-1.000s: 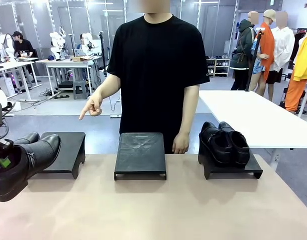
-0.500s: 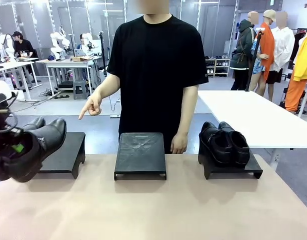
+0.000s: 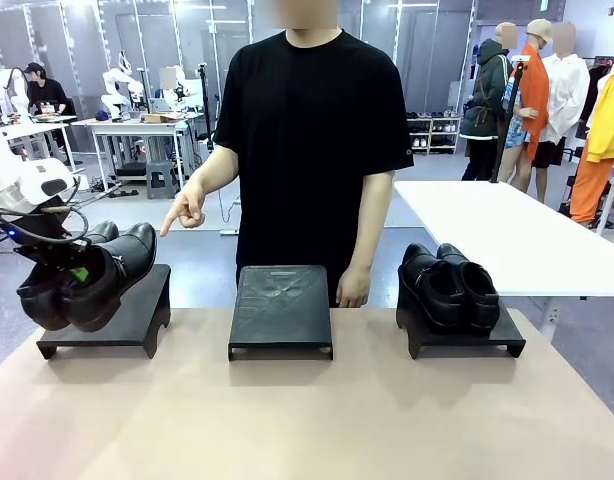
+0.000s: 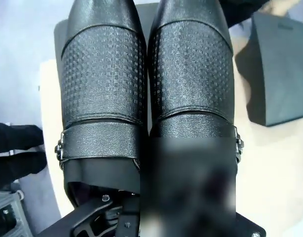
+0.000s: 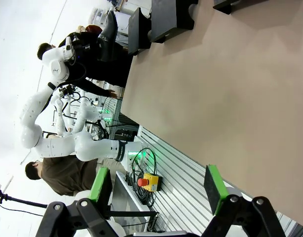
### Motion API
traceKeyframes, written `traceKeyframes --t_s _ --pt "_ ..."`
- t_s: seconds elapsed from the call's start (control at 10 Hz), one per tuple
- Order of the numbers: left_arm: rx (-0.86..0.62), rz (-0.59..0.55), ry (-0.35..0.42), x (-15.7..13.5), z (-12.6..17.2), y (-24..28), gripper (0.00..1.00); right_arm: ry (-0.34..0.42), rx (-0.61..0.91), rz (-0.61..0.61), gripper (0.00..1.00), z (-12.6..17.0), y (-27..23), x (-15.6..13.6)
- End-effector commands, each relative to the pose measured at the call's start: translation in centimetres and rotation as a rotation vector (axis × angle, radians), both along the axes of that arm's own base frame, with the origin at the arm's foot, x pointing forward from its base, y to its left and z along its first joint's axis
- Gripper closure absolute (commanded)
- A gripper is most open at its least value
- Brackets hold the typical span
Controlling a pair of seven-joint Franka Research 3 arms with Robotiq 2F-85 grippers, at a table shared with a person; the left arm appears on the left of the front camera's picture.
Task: Place the shoes on the stand as instructed by the person.
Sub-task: Pick up another pair of Shoes and place it on the Shoes Stand indicated by the person.
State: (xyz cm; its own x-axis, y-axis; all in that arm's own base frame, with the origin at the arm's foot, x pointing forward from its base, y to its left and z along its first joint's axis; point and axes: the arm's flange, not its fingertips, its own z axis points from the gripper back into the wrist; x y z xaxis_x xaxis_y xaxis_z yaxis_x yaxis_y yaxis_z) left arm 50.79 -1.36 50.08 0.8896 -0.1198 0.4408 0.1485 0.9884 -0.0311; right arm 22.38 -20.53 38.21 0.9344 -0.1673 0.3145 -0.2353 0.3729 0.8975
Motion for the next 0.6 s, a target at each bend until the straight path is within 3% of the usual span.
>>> traceKeyframes --t_s 0.0,0.5 --pt "-0.024 0.012 -0.058 2.5 0.4 1.1 0.92 -0.014 0.005 0.005 0.04 0.2 0.0 -0.2" --pt "-0.039 0.068 -0.073 7.0 -2.8 2.4 0.92 -0.014 0.005 0.005 0.04 0.2 0.0 -0.2"
